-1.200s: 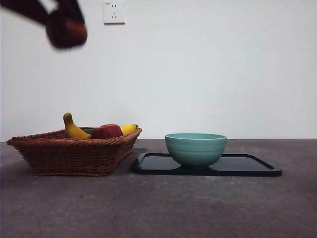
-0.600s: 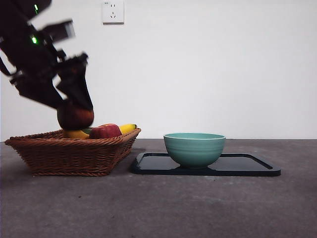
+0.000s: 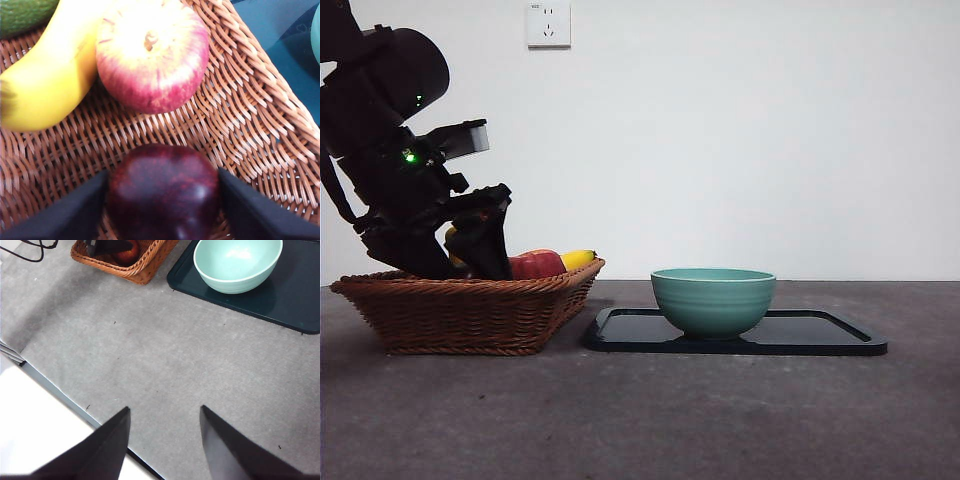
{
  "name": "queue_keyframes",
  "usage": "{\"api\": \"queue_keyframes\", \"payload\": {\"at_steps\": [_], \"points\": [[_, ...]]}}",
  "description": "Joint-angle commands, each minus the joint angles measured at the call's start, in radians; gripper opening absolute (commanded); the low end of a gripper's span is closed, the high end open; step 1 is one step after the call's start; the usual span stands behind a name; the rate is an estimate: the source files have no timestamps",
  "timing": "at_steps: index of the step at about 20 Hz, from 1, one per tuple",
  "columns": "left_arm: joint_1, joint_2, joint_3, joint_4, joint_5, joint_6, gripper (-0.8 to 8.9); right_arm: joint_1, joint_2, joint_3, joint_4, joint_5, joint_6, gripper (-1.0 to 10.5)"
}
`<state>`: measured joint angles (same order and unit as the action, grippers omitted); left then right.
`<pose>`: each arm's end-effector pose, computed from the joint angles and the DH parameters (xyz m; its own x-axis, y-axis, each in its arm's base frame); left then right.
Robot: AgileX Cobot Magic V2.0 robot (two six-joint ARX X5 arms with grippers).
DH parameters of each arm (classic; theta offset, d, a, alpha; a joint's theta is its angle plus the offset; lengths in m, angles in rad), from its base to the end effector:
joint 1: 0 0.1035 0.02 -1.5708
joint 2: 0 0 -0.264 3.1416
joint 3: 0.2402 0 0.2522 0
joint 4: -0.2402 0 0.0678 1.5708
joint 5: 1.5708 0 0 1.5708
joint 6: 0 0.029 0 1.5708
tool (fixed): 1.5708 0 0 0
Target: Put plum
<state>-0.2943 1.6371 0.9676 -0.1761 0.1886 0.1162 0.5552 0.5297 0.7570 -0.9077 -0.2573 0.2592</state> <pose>0.3149 -0.1011 0.1899 0.5691 -0.3684 -0.7351 0.4843 0.8727 -0.0625 0.0741 0.0547 0.2903 0.5047 0.6125 -0.6084 -0.5182 0.7786 0.3540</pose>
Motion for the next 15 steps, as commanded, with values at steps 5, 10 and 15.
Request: {"api": "queue_keyframes", "payload": {"at_steps": [5, 10, 15], "points": [[0.000, 0.002, 0.019, -0.018, 0.002, -0.004, 4.13, 0.006, 0.002, 0.006, 0.008, 0.003, 0.004, 2.2], [0.000, -0.169, 0.031, -0.060, 0.003, -0.009, 4.14, 0.006, 0.002, 0.006, 0.008, 0.000, 0.004, 2.2], [-0.028, -0.475, 0.036, -0.274, 0.163, -0.077, 4.05, 0.006, 0.002, 0.006, 0.009, 0.000, 0.003, 2.2]]}}
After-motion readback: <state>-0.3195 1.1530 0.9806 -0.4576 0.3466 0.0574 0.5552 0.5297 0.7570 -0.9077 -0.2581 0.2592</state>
